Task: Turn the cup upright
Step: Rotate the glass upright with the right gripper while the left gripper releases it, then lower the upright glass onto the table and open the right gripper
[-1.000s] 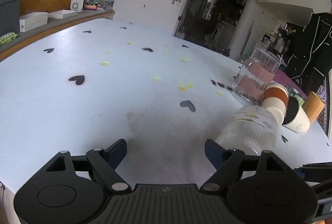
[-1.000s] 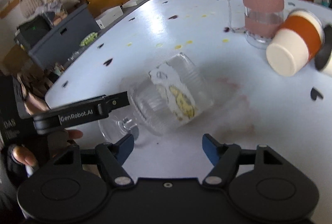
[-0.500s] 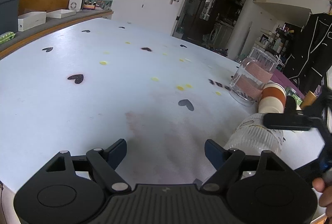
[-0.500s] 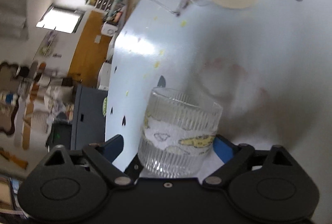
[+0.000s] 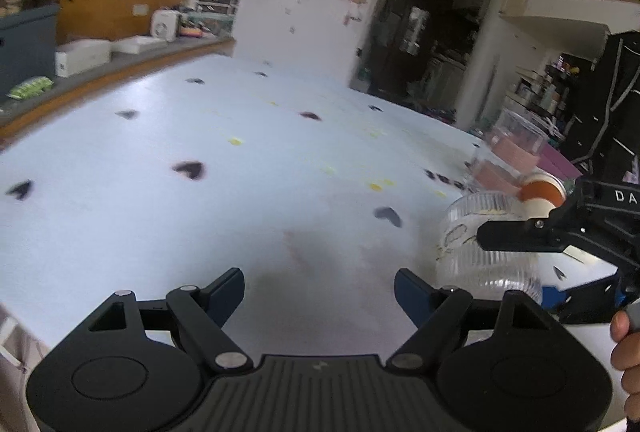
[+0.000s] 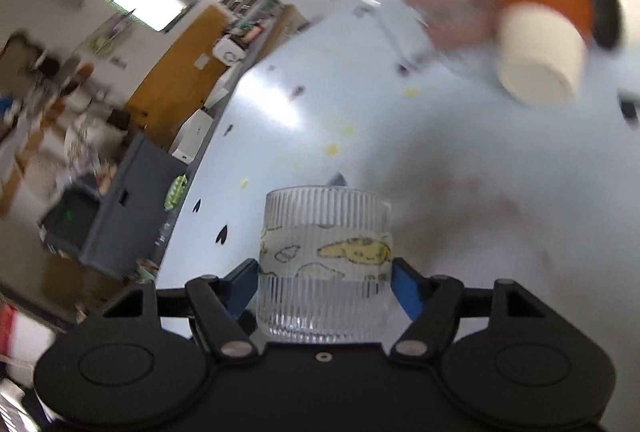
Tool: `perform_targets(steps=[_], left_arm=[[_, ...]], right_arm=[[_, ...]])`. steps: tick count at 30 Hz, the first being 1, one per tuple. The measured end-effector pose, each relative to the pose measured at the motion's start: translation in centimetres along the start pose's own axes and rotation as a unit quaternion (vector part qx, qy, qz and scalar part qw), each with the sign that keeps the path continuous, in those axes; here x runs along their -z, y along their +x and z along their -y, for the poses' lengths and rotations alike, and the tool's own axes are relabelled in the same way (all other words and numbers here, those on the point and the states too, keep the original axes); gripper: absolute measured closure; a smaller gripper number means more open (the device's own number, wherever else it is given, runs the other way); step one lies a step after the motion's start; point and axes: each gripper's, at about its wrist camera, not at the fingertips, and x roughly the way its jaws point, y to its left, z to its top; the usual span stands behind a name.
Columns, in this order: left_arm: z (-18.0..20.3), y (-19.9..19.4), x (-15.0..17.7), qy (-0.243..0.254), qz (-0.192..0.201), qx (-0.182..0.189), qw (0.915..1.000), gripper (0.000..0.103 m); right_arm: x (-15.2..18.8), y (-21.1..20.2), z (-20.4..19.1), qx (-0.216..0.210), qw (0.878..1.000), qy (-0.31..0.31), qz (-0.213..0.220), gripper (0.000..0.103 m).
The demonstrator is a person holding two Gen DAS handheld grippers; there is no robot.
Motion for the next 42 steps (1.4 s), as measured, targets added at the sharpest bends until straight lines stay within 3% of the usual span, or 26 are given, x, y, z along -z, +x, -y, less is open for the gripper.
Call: perform_targets(steps=[8,15,20,23,26,31,38,39,40,42], left_arm=[[-3.1,-2.3,-0.7,-0.016,0.042,-0.055,0.9975,0.020],[-5.2,-2.8,-0.9,-0.029,0.051,-0.081,0.9950,0.020],[-6.0,-2.5,-0.6,-0.036,0.049,-0.089,0.9942,0.020],[-6.3,-2.6,-0.4,-0.037,0.048,-0.089,0.9942,0.020],[-6.5,-2.5,-0.2,-0.036,0.047,-0.088,0.9944,0.020],[-6.6,-2.6,0.0,-0.038,0.046,-0.087,0.9944,0.020],[-6.1,-2.7,-0.2,-0.031,0.048,-0.088,0.9944,0.018],[-6.1,-2.8,-0.3,-0.030,0.050,-0.089,0.9944,0.018],[-6.0,-2.9,-0.4,-0.029,0.052,-0.089,0.9943,0.016],[-5.8,-3.3,-0.5,-0.027,0.057,-0.091,0.9939,0.015]], right_arm=[[-1.0,1.6,-5.8,0.015,0.986,-0.149,0.069,0.031],[-0.2,5.0,-10.4,0.028,0.950,-0.284,0.127,0.031],[0.9,6.9,-11.9,-0.001,0.934,-0.320,0.157,0.031],[2.2,7.3,-12.3,0.002,0.915,-0.357,0.187,0.031],[2.9,7.0,-12.2,0.002,0.906,-0.377,0.193,0.031],[3.3,5.8,-12.2,0.007,0.904,-0.392,0.173,0.030],[2.9,5.2,-12.6,0.010,0.917,-0.372,0.146,0.029],[2.6,4.8,-12.6,0.004,0.920,-0.365,0.145,0.025],[2.4,4.3,-12.5,0.001,0.921,-0.360,0.147,0.015],[2.3,3.2,-12.5,-0.002,0.922,-0.355,0.157,0.011]])
